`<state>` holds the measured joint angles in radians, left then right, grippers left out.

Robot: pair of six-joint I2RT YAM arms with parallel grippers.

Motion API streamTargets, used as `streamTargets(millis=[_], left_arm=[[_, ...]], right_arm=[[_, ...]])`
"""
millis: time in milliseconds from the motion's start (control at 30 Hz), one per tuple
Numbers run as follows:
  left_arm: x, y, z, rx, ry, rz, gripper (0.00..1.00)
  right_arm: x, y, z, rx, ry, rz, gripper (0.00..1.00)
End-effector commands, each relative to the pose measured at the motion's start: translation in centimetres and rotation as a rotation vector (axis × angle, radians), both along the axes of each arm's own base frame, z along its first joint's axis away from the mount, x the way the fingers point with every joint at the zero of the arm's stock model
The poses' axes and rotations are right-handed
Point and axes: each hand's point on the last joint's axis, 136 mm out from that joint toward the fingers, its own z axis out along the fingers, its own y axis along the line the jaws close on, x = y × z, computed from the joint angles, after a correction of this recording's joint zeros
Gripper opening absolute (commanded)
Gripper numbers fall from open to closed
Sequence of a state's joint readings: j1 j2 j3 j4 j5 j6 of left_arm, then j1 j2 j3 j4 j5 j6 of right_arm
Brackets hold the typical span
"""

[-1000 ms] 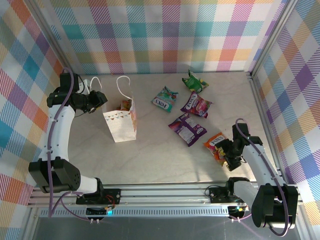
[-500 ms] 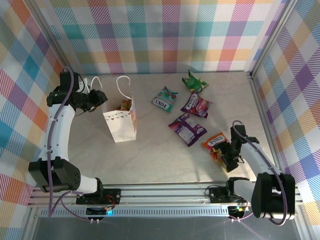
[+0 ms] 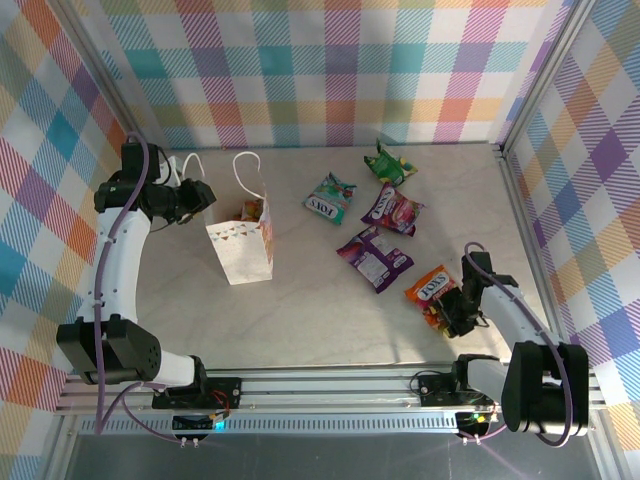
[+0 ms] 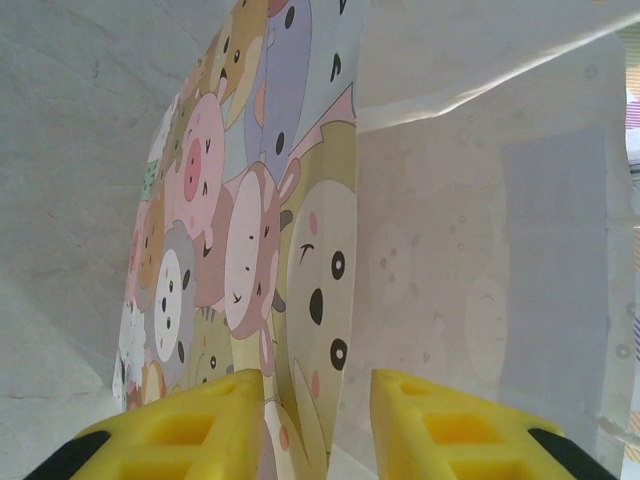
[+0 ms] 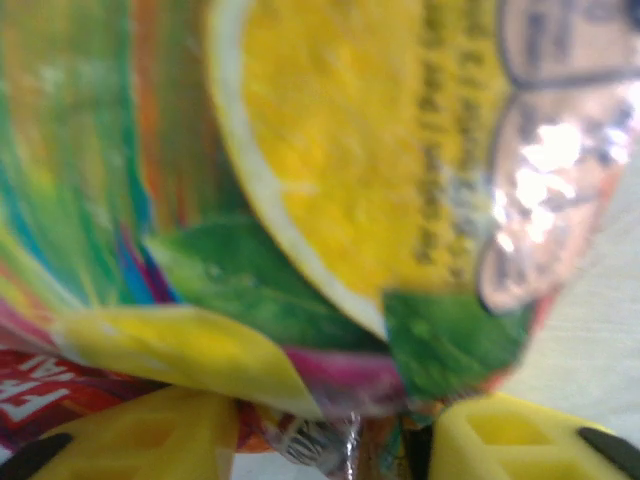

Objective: Place the snacks into the paper bag

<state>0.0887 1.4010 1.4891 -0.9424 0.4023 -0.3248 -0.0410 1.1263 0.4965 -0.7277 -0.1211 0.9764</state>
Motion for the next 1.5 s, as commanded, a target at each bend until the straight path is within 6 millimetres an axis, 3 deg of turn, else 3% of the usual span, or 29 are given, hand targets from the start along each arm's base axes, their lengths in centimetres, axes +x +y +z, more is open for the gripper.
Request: streamTargets(millis=[0, 233, 567, 967, 1467], left_arm=[[-0.3, -0.3, 0.7, 0.006, -0.002, -0.007, 0.33], [-0.2, -0.6, 0.9, 0.007, -0.008, -0.011, 0.33], [-0.3, -0.5, 1.5, 0.014, -0.016, -0.011, 0.34], [-0.1, -0.6, 2.4, 0.014, -0.036, -0.011, 0.36], [0.0, 0.1, 3.9, 0.046, -0.067, 0.011, 0.40]], right_arm=[[-0.2, -0.2, -0.7, -0.015, -0.007, 0.020, 0.40], [-0.1, -0.6, 0.2, -0.047, -0.034, 0.051, 0.27], [0.4, -1.0, 1.4, -0.078, -0.047, 0.110, 0.17], [2.0, -1.4, 4.8, -0.117, -0.144, 0.169, 0.04], [4.3, -0.8, 8.7, -0.100, -0.251, 0.194, 0.00]])
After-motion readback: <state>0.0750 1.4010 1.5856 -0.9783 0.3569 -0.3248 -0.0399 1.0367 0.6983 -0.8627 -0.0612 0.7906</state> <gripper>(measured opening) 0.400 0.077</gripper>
